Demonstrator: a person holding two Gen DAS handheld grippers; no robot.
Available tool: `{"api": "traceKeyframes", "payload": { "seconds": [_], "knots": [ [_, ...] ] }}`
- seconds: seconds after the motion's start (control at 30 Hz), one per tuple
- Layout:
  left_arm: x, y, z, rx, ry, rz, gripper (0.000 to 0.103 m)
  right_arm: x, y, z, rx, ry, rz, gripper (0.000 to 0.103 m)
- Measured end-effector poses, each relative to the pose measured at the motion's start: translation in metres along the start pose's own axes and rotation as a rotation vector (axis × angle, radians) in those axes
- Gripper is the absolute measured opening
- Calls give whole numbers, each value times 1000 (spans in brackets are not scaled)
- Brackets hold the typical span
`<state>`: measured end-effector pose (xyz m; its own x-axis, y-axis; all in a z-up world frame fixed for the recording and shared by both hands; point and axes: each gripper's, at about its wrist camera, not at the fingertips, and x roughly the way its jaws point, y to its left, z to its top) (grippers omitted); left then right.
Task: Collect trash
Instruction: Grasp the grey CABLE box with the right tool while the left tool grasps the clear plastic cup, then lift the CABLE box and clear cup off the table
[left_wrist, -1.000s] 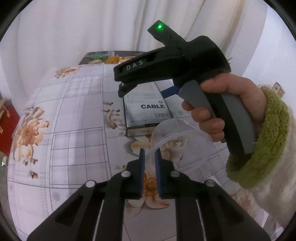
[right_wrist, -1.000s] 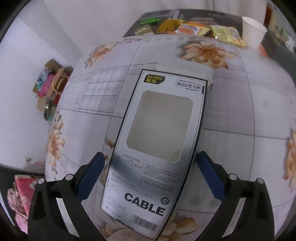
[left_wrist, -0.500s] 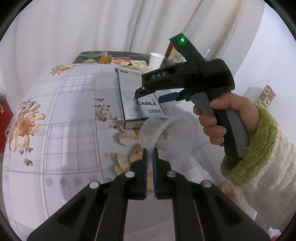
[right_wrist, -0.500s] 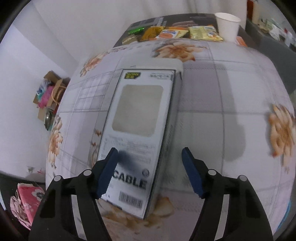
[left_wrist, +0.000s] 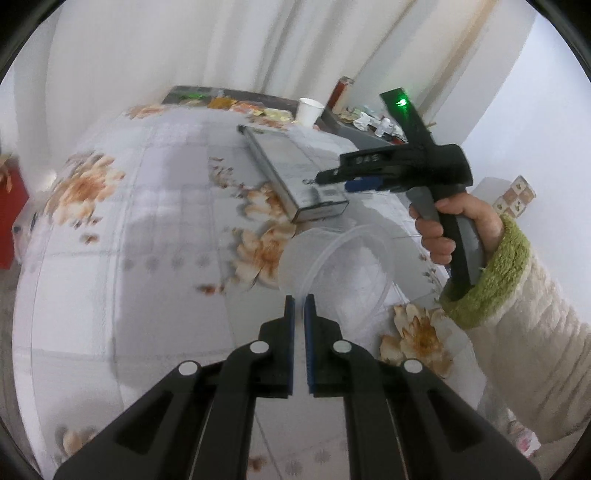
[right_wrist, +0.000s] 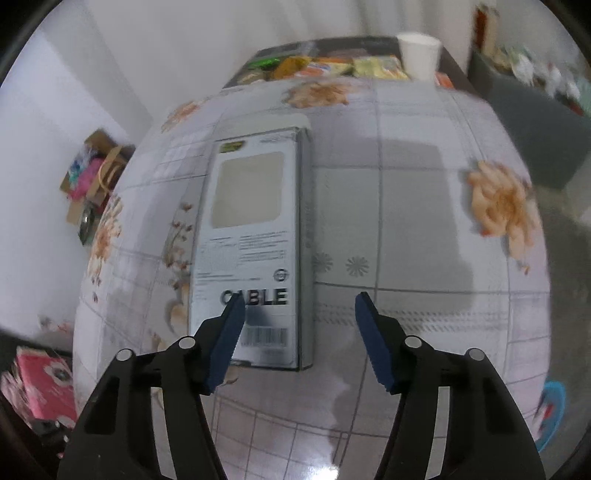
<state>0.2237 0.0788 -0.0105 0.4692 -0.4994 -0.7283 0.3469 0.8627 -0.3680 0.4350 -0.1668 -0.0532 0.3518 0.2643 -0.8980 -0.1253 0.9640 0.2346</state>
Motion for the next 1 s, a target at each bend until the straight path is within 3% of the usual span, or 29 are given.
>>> {"api": "traceKeyframes", "payload": {
  "seconds": [0.07,0.17,0.3,0.43,0.53,0.57,0.7,0.8,1.0],
  "knots": [
    [-6,8,-3,-40,9,-14,5,-4,10,2,-40,-2,9,88],
    [-14,12,-7,-73,13,-31,5,0,34,7,-146,-7,-42,95],
    [-21,12,-12,-101,31,-60,5,26,54,12,-251,50,-153,95],
    [-20,12,-14,-136,58,-99,5,52,55,13,-255,107,-232,95],
    [-18,12,-15,-146,69,-109,5,55,47,13,-216,102,-187,90],
    [-17,12,-15,-146,71,-112,5,54,44,13,-202,97,-183,82],
    [-13,13,-13,-152,78,-120,5,45,36,7,-181,88,-178,80],
    [-11,16,-13,-168,85,-127,5,35,29,-12,-186,82,-182,79],
    [-10,18,-16,-200,115,-166,5,-4,11,-88,-178,75,-159,79]
  ]
}}
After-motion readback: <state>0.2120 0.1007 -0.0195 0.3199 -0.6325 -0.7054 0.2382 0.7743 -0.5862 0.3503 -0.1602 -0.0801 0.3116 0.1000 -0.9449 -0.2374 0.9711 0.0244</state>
